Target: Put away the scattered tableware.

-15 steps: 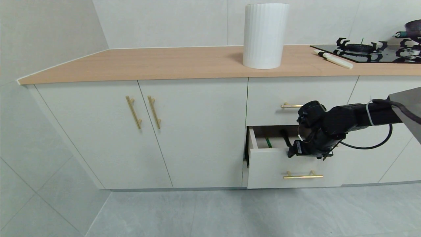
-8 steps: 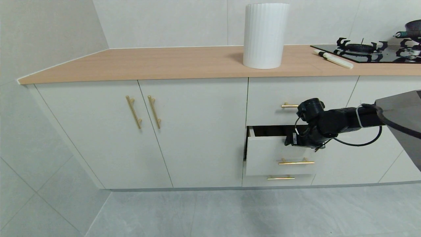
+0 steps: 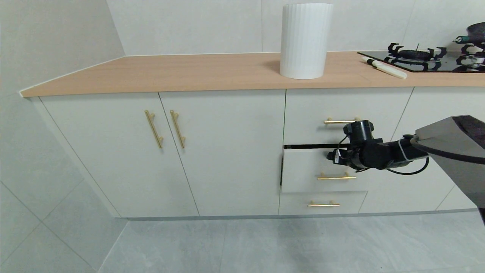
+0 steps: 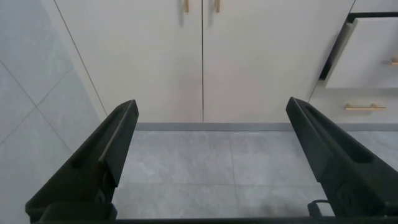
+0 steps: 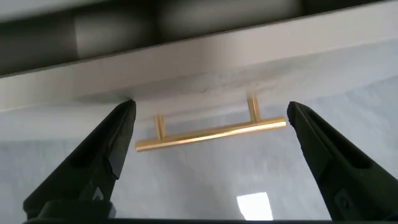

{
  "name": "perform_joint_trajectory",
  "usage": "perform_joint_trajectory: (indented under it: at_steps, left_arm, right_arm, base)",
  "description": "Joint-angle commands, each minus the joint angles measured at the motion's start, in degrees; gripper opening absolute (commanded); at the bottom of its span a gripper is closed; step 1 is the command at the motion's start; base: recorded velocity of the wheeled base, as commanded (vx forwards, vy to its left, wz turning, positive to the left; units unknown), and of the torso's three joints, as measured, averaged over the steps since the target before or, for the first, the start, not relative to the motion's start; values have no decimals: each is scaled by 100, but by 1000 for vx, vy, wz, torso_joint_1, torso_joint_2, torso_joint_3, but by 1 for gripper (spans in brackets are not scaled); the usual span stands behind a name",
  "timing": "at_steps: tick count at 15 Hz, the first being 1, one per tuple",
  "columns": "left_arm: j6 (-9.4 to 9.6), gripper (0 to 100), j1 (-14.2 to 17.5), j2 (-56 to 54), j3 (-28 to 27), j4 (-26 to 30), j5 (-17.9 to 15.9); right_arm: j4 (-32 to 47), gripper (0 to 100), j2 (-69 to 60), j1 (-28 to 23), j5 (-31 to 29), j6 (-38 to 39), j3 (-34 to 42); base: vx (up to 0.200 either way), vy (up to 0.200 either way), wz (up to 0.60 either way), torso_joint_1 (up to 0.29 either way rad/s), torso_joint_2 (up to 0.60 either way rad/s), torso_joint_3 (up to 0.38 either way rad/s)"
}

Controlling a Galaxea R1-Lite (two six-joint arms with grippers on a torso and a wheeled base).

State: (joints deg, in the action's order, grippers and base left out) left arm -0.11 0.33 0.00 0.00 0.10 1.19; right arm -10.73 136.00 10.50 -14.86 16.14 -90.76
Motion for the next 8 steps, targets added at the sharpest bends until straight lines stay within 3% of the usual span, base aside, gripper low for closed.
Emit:
perform_joint_trajectory:
  at_steps: [1, 8]
  left_arm:
    - [2, 100, 2, 0, 0, -1, 4]
    - [-7, 100, 2, 0, 0, -1, 4]
  right_arm:
    - [-386, 100, 155, 5, -87, -6, 137]
    - [-1300, 100, 340, 5, -395, -14, 146]
  base:
    - [0, 0, 0, 0, 0, 0]
    - [0, 0, 0, 0, 0, 0]
